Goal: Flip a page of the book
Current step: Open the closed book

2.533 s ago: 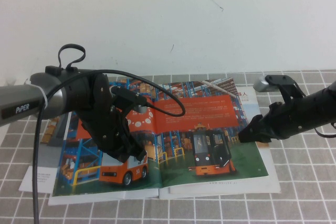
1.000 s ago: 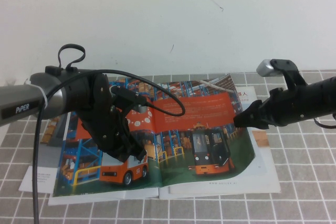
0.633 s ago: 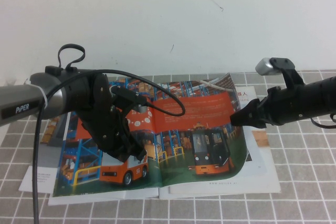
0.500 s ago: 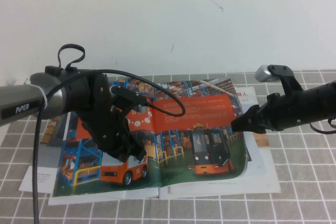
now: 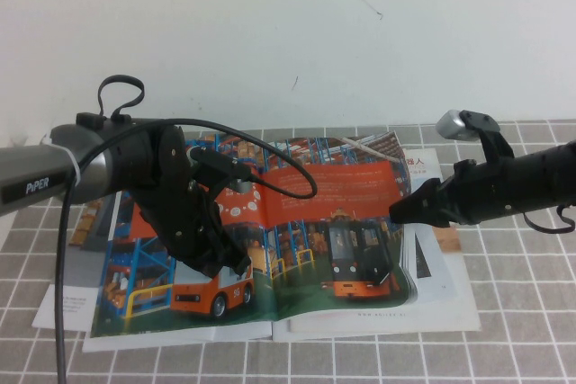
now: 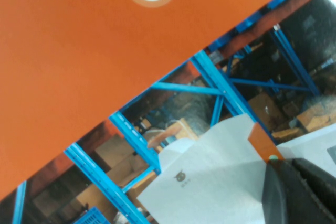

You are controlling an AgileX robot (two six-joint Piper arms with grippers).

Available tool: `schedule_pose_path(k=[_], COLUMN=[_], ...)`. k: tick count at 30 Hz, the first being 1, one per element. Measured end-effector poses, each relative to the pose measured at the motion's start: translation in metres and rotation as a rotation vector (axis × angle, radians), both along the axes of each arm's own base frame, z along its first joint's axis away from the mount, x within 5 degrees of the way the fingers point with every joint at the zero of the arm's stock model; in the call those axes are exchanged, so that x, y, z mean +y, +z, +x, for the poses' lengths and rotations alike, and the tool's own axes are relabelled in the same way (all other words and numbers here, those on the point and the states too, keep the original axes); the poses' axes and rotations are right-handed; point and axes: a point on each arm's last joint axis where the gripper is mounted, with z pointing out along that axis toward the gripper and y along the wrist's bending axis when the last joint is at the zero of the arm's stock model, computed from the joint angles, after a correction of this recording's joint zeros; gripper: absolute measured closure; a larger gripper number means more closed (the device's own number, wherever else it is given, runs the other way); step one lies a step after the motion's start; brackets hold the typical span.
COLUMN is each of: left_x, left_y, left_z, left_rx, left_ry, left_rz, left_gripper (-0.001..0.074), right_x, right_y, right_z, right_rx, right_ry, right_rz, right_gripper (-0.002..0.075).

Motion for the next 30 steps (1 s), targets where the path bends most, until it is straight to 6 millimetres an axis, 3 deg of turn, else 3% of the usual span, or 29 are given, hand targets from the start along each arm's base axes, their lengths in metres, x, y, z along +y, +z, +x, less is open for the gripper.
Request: schedule_pose_path(k=[17,30], left_x=[0.000,0.000], left_y=[0.000,0.000], left_z=[0.000,0.000], left_rx=[0.002,0.002], left_ry=[0.003,0.003], left_rz=[-0.007,-0.007], left_gripper=[0.0738,0.0738], right_x=[0.006,0.022], right_y=[0.005,0.023], right_z=[-0.005,0.001], right_rx=[0.012,-0.011], right_ry=[0.057,0.136], right_rz=[0.085,0.079], right_gripper=[0.0393,0.0393])
